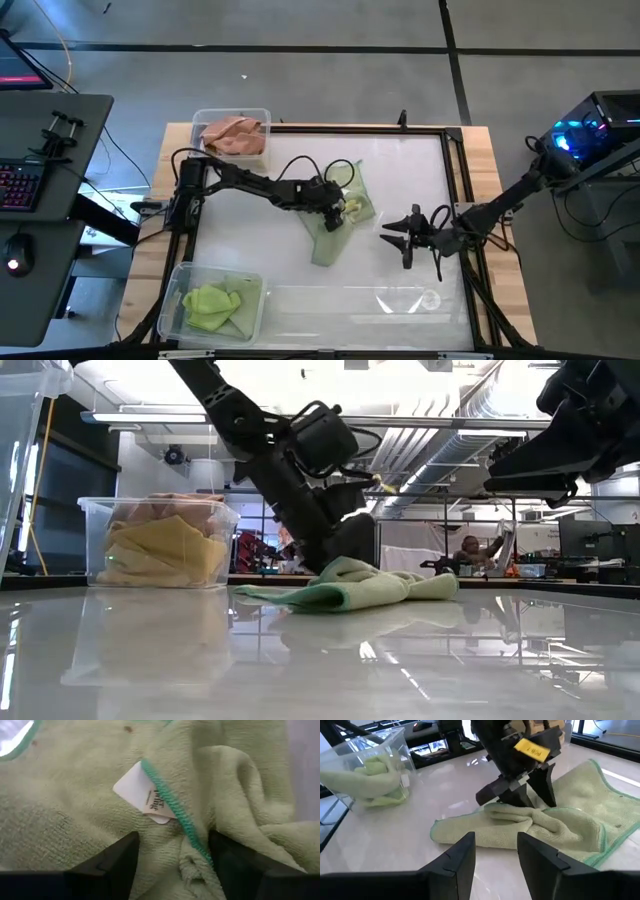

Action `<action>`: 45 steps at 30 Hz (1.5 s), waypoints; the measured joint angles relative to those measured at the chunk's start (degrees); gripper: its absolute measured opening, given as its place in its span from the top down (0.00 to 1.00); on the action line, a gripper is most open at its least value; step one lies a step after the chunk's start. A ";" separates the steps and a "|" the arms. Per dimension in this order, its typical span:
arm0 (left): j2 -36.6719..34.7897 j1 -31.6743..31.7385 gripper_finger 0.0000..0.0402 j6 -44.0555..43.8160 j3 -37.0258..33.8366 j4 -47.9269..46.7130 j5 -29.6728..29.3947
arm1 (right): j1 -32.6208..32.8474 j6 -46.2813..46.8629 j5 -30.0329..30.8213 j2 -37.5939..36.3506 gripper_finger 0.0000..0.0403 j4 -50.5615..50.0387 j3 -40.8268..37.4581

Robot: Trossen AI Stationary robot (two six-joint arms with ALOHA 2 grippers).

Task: Sort towels by color in basket
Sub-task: Put the green towel into the bottom transparent bin

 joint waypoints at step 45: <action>-13.24 -14.89 0.76 10.06 -4.73 6.17 -16.03 | -5.88 -26.57 -8.01 16.76 0.47 6.00 16.09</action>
